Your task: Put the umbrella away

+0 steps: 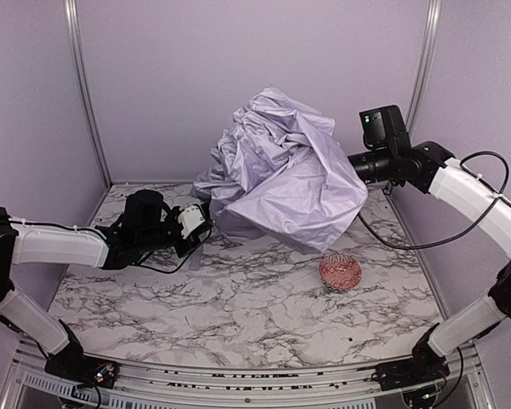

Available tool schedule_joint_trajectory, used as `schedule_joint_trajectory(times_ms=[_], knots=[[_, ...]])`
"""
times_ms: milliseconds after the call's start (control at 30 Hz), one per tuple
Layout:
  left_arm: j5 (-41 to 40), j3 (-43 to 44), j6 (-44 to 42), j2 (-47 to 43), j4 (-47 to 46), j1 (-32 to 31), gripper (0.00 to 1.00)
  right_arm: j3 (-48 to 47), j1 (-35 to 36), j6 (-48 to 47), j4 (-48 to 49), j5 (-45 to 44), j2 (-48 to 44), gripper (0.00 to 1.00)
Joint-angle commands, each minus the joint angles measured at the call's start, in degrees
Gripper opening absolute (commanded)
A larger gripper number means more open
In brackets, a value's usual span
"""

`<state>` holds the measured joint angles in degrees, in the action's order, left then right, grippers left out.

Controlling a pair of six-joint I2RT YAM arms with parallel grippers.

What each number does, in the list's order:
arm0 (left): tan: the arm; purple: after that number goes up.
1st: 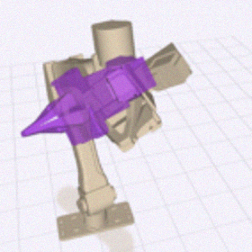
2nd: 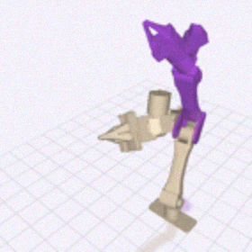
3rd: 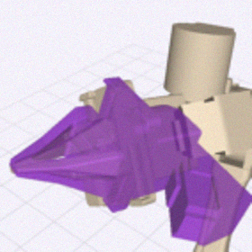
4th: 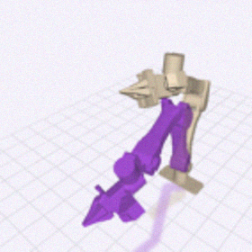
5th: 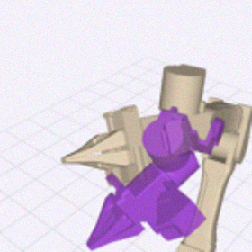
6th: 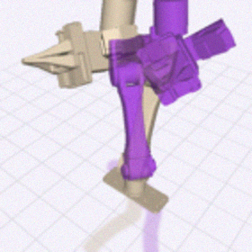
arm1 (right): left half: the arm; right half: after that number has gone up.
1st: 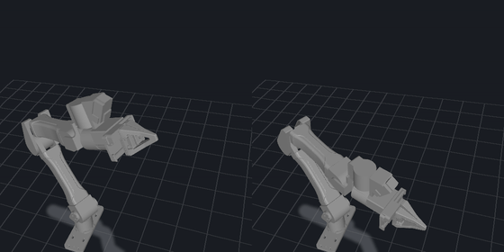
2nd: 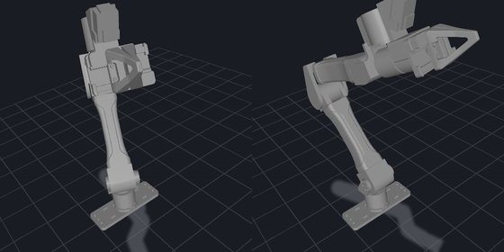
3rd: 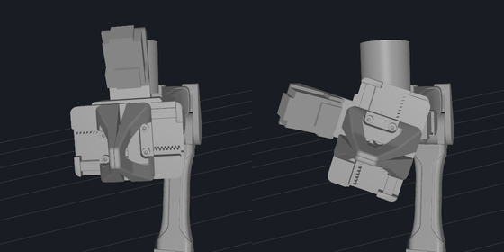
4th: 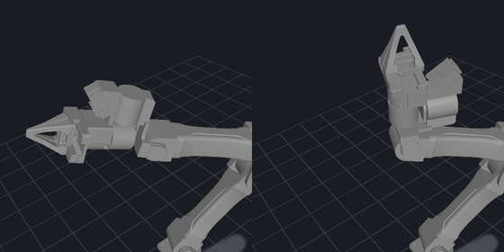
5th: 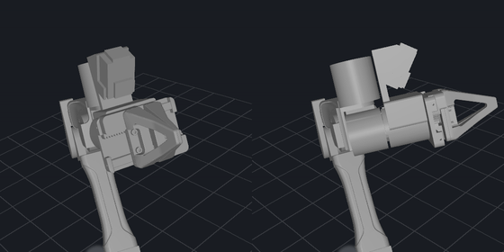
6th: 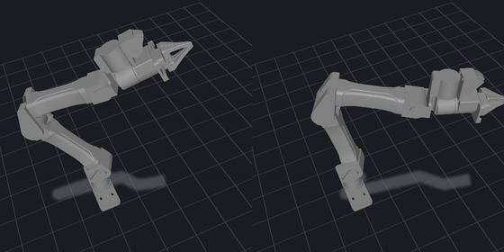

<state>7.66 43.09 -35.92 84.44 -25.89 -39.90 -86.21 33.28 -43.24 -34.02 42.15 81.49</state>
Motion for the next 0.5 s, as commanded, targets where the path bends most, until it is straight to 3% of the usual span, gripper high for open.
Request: schedule_joint_trajectory(times_ms=[0,100,267,467], knots=[[3.94,5.36,-10.69,4.15,-2.03,5.08,0.00,5.56,5.93,-4.95,-3.46,1.87,-4.18,0.00],[4.66,6.54,-13.94,7.96,-6.74,6.07,0.00,15.68,10.05,-2.70,4.09,-1.26,-7.13,0.00],[7.97,9.79,-16.30,14.49,-12.43,6.55,0.00,28.48,21.38,-3.64,15.78,-17.15,-8.65,0.00],[9.26,13.01,-19.04,18.27,-16.61,6.42,0.00,39.94,26.10,-6.25,29.07,-30.11,-4.28,0.00]])
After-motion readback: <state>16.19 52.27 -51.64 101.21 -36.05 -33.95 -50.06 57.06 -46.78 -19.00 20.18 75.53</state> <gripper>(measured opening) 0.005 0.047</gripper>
